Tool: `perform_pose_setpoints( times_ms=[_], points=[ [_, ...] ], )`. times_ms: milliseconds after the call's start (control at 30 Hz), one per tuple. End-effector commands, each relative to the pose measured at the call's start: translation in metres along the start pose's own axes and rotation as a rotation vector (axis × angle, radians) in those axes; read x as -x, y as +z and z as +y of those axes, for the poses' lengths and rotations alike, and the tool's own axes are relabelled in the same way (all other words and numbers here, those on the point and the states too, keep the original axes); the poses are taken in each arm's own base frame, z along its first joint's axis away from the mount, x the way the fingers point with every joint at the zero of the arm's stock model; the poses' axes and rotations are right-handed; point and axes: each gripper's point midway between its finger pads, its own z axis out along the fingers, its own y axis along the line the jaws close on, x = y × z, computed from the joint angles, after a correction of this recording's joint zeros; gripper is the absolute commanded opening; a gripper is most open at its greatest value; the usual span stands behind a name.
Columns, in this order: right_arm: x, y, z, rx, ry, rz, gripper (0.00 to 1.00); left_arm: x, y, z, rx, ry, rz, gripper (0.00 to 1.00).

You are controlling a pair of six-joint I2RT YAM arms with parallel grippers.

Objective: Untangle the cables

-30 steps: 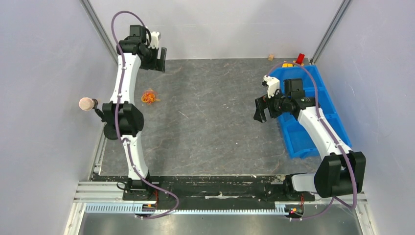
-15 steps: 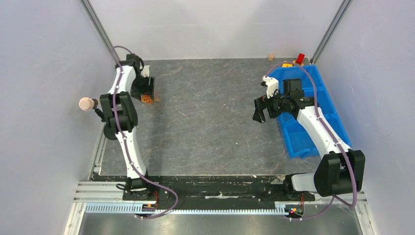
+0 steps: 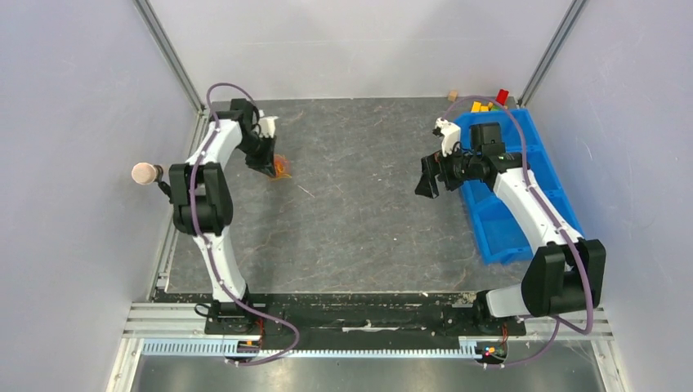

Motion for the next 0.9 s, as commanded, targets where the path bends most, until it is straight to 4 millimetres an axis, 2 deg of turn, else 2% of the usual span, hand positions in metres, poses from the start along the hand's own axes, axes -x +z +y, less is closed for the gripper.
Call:
perform_pose_setpoints(
  times_ms=[0,133,233,300,367,500,667,767,867],
  points=[
    [0.03,0.003,0.014,0.097,0.012,-0.062,0.98,0.0,-0.062,-0.096,-0.166,0.308,-0.185,0.02],
    [0.029,0.004,0.02,0.127,0.019,-0.061,0.98,-0.018,-0.086,-0.129,-0.274,0.368,-0.216,0.02],
    [0.028,0.005,0.028,0.155,0.022,-0.08,0.98,-0.049,-0.101,-0.172,-0.428,0.509,-0.181,0.02],
    [0.03,0.007,0.042,0.224,0.027,-0.1,0.98,-0.068,-0.109,-0.202,-0.54,0.599,-0.194,0.02],
    [0.035,0.009,0.061,0.299,0.06,-0.136,0.98,-0.079,-0.121,-0.229,-0.618,0.676,-0.249,0.02],
    [0.043,0.019,0.101,0.401,0.086,-0.159,0.98,-0.08,-0.143,-0.268,-0.669,0.76,-0.422,0.02],
    [0.032,0.036,0.134,0.515,0.136,-0.092,0.98,-0.094,-0.144,-0.308,-0.725,0.824,-0.457,0.02],
    [0.035,0.036,0.152,0.608,0.16,-0.086,0.98,-0.105,-0.135,-0.324,-0.747,0.865,-0.419,0.02],
    [0.04,0.036,0.169,0.667,0.164,-0.085,0.98,-0.107,-0.13,-0.336,-0.755,0.89,-0.422,0.02]
  ],
)
